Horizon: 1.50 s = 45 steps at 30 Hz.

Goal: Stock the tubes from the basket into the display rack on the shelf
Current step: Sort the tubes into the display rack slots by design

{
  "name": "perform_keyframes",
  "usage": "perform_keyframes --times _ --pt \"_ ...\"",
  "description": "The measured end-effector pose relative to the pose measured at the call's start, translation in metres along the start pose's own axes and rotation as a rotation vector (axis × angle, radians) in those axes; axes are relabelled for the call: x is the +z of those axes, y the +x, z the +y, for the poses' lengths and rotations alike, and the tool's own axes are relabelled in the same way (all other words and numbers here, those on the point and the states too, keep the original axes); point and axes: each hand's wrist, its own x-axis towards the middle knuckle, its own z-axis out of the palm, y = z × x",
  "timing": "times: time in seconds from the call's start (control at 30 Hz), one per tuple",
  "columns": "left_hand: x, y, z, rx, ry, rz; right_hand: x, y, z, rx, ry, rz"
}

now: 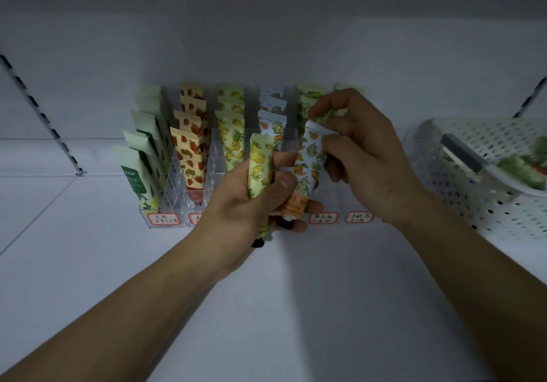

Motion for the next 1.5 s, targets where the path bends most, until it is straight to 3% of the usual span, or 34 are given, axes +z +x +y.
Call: perform_keyframes --times 0.23,0.37,0.43,0.57,0.7,0.87,1.0,1.5 --pt "0.002 -0.002 0.008 0.119 0.193 0.072 0.001 0.000 -0.003 0.063 0.079 -0.066" --pt "-0.011 -0.001 0.017 0.448 0.625 0.228 0.004 0.002 -0.002 0.031 0.185 0.106" --pt "-0.021 0.000 0.019 0.535 0.726 0.330 0.009 0.001 -0.002 0.006 0.169 0.200" --pt "-0.027 0.001 0.016 0.464 0.707 0.449 0.026 -0.004 -0.003 -0.035 0.080 0.257" --pt "-0.027 0.000 0.023 0.356 0.649 0.444 0.025 -0.002 -0.006 -0.104 -0.022 0.343" --pt "-0.035 -0.015 0.022 0.383 1.008 0.371 0.026 -0.003 0.001 -0.133 -0.195 0.335" --pt "-0.036 -0.024 0.019 0.360 1.155 0.318 0.033 -0.002 0.011 -0.172 -0.347 0.291" --pt "-0.043 -0.016 0.013 0.258 1.151 0.316 0.048 0.010 0.003 0.033 -0.446 0.147"
